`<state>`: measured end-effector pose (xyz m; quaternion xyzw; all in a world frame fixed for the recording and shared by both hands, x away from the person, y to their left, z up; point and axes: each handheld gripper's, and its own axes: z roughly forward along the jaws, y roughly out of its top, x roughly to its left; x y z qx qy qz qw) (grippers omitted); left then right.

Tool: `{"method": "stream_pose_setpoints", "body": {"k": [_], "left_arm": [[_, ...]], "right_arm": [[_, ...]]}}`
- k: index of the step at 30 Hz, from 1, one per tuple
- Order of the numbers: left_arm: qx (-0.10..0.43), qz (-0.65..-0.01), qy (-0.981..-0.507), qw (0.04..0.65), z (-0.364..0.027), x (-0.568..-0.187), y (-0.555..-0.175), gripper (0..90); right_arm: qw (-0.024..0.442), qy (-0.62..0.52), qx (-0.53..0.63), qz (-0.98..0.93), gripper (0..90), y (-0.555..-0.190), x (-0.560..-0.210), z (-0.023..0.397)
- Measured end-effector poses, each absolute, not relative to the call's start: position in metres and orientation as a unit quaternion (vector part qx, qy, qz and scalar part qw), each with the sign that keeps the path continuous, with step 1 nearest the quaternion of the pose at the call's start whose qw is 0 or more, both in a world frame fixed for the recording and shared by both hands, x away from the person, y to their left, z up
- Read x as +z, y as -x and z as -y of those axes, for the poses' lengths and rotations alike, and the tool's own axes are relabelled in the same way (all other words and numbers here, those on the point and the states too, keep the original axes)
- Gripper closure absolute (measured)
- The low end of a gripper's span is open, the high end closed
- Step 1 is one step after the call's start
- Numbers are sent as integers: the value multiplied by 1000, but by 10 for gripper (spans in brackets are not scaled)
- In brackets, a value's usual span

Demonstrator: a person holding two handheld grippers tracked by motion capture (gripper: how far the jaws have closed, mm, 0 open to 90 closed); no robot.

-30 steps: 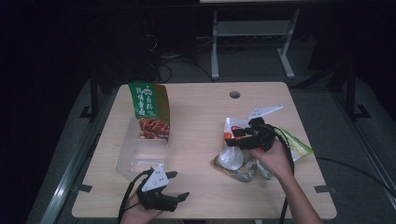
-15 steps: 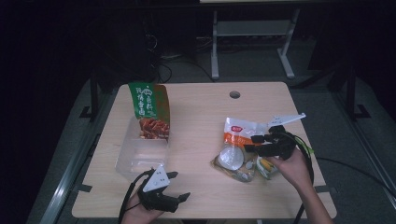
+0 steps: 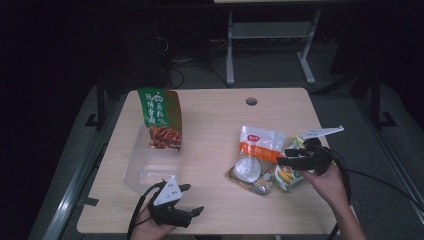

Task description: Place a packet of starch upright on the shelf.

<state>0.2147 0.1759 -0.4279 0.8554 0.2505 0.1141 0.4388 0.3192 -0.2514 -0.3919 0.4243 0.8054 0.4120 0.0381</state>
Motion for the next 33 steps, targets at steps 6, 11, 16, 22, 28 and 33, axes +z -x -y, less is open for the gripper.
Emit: {"method": "stream_pose_setpoints", "body": {"k": [6,11,16,22,28,33], "left_arm": [[114,-249,-857,437,-175,-428,-215,211],[113,-249,-857,436,-174,-429,-215,211],[110,-248,-859,434,-172,-429,-214,211],[110,-245,-860,435,-172,-430,-215,212],[107,-247,-859,436,-171,-430,-216,214],[106,-247,-860,434,-170,-430,-216,217]], "right_arm": [[34,-449,410,-793,445,-333,-403,261],[33,-459,419,-783,445,-345,-407,259],[24,-460,417,-784,477,-360,-410,248],[1,-454,420,-786,589,-372,-420,233],[-28,-440,425,-791,757,-375,-424,223],[-23,-421,420,-804,885,-369,-421,213]]}}
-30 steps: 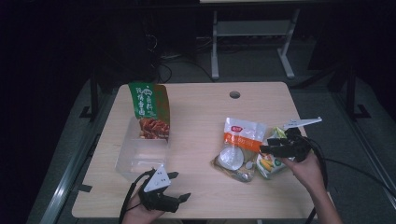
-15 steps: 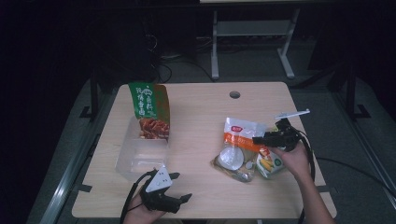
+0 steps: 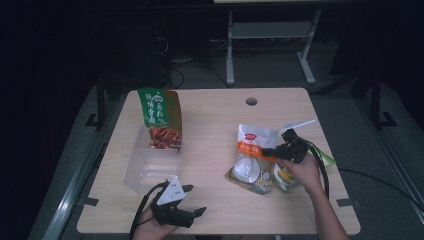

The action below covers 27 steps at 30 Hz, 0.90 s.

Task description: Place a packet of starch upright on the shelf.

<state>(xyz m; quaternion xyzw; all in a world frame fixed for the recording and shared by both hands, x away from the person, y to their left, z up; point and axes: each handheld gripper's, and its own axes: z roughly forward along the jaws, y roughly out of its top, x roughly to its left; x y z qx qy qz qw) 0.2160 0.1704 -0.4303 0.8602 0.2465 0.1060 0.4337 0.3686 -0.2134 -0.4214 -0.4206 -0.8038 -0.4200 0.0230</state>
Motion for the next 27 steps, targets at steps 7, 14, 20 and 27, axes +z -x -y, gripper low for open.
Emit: {"method": "stream_pose_setpoints", "body": {"k": [7,14,20,27], "left_arm": [[101,-244,-860,437,-168,-430,-217,219],[91,-247,-851,454,-166,-424,-218,227],[82,-251,-841,472,-162,-415,-223,228],[88,-259,-840,468,-151,-413,-236,228]], "right_arm": [[9,386,-453,804,897,-353,-404,204],[-6,342,-472,813,899,-333,-386,189],[-17,304,-474,827,900,-323,-371,170],[-12,263,-497,827,900,-313,-359,155]]}}
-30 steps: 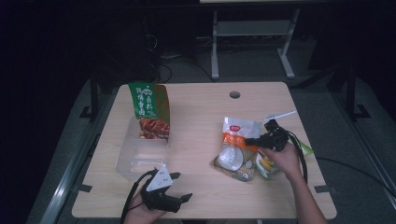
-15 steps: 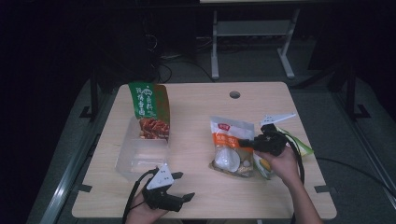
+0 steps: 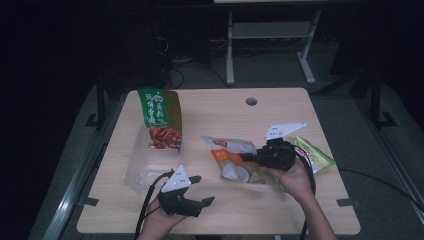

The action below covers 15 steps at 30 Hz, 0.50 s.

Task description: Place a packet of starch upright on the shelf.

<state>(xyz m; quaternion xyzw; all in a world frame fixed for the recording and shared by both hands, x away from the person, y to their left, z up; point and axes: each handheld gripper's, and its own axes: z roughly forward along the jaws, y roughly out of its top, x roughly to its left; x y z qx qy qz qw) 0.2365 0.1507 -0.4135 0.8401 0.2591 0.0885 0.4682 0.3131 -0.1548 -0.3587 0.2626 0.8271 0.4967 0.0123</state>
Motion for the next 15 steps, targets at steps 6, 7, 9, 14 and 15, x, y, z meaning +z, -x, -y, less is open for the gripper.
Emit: {"method": "stream_pose_setpoints", "body": {"k": [6,7,9,14,15], "left_arm": [[93,-271,-843,455,-132,-419,-250,258],[94,-270,-844,453,-130,-420,-254,272],[89,-279,-842,453,-124,-422,-261,304],[55,-300,-839,450,-113,-428,-281,374],[47,-305,-837,452,-111,-429,-284,393]], "right_arm": [[4,-246,504,-828,900,-310,-368,158],[0,-244,499,-832,900,-310,-372,157],[-1,-241,508,-827,900,-310,-378,163],[-7,-235,508,-829,899,-309,-383,169],[-4,-234,505,-831,899,-308,-384,170]]}}
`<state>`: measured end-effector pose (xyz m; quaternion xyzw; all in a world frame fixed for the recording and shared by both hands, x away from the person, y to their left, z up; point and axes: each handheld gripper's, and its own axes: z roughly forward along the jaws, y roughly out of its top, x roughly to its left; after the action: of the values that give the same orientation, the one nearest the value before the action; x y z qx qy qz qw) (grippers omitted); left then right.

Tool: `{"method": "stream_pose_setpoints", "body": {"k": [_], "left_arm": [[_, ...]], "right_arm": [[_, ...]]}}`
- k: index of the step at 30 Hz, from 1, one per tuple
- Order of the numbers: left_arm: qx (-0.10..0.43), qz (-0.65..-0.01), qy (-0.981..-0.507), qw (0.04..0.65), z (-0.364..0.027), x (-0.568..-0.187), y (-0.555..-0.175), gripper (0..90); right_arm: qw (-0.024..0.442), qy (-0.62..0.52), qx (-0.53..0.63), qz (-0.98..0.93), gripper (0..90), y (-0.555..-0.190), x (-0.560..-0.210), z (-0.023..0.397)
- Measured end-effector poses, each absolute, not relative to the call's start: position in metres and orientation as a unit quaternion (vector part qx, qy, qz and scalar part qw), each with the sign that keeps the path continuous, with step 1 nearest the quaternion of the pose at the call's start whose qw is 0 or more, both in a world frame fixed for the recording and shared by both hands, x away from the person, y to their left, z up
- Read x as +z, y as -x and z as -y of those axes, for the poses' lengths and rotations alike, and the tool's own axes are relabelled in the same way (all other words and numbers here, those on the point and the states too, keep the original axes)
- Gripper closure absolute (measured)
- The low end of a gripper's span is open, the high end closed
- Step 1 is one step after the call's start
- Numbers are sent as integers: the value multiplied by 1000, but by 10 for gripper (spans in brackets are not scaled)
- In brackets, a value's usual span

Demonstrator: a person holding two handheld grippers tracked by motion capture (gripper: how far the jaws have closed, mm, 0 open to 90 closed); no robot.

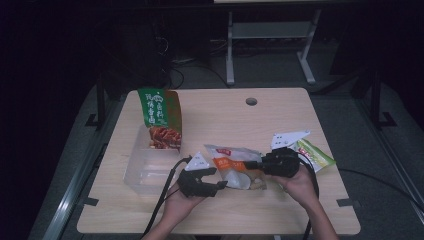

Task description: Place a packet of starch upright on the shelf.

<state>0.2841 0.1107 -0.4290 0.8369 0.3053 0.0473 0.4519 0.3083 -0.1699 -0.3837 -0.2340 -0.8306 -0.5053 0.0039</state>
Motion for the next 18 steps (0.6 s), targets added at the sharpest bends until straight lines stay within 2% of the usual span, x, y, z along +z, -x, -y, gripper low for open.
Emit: {"method": "stream_pose_setpoints", "body": {"k": [3,11,16,18], "left_arm": [[20,-304,-834,460,-106,-431,-294,490],[-4,-306,-825,476,-102,-428,-300,874],[24,-297,-835,463,-100,-424,-294,891],[32,-295,-838,457,-101,-422,-293,892]], "right_arm": [[7,235,-504,831,899,-308,-385,172],[0,231,-514,826,897,-307,-389,173],[-4,235,-510,827,887,-307,-390,174],[-16,237,-490,839,816,-306,-391,170]]}}
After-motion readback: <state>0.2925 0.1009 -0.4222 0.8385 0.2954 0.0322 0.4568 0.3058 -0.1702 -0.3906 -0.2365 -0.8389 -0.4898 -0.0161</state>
